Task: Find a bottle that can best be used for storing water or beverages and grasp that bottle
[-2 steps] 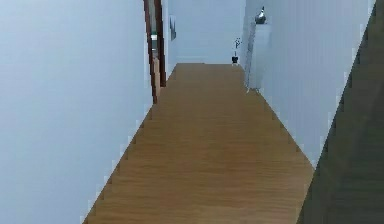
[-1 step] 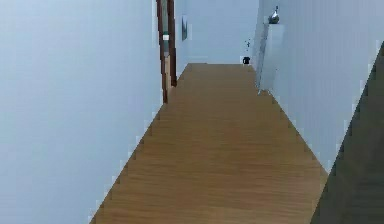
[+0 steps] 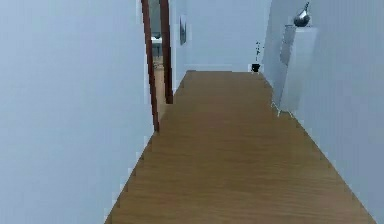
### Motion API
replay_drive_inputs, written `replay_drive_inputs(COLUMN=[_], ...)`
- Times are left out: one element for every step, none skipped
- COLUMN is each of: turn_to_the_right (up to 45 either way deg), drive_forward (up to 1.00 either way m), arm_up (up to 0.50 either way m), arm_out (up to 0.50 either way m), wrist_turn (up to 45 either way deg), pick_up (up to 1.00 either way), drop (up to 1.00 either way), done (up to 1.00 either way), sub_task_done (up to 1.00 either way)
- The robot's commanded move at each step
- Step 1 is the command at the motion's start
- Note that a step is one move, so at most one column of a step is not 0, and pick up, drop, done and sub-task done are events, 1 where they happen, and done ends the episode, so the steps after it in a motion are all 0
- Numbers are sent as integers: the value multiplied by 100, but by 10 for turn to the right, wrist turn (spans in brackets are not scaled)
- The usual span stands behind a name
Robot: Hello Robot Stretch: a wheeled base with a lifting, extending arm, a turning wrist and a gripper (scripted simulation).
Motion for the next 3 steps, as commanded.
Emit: replay_drive_inputs(turn_to_the_right=[-30,0,0], drive_forward=[0,100,100], arm_up=[0,0,0], arm_out=[0,0,0], wrist_turn=[0,0,0], pick_up=[0,0,0], drop=[0,0,0], done=[0,0,0], sub_task_done=[0,0,0])
